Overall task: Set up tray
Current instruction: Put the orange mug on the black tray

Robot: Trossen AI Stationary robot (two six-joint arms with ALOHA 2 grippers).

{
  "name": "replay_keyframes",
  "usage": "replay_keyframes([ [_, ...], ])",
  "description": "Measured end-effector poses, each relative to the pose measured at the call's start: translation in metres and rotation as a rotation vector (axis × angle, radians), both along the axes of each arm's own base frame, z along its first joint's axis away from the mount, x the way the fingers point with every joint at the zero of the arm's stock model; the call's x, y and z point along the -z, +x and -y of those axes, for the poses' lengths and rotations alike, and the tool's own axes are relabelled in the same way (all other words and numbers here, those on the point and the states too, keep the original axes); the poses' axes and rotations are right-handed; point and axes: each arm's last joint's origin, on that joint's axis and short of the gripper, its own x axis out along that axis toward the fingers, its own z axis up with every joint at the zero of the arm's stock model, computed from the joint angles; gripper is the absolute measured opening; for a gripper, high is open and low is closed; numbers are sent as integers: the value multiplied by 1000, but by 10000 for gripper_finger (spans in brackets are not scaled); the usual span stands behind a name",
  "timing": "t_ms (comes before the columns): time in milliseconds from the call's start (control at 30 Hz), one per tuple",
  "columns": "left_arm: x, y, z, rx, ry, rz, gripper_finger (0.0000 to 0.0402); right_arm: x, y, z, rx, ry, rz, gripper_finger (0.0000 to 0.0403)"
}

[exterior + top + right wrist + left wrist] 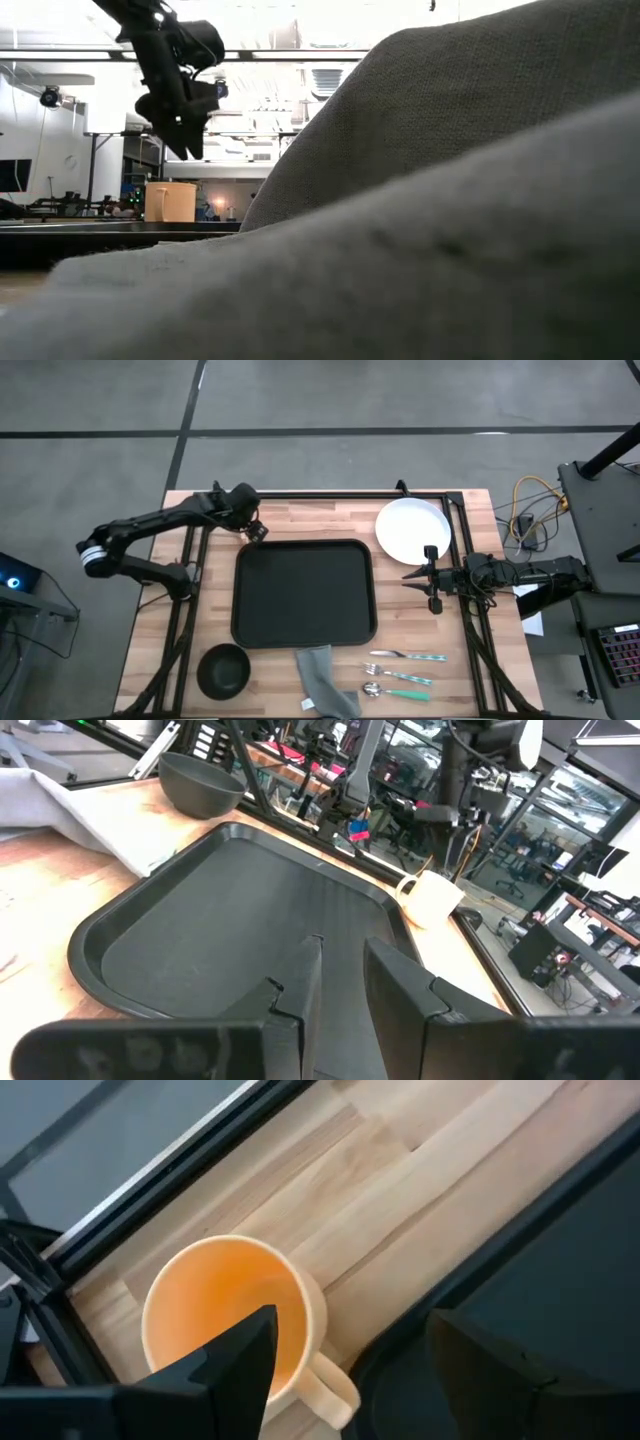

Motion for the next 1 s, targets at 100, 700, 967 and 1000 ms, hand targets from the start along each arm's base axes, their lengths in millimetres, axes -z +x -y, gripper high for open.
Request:
replay_keyframes([
  [100, 5, 1, -5, -18, -9, -21, 235, 0, 0, 0, 0, 0, -1, 68],
  [700, 46, 12, -22, -52, -76, -194, 221, 0, 0, 0, 0, 0, 0, 68],
  [967, 56, 15, -25, -38, -93, -238, 144, 0, 0, 0, -1, 0, 0, 68],
  [1000, 56, 15, -25, -34, -93, -240, 120, 0, 0, 0, 0, 0, 0, 68],
])
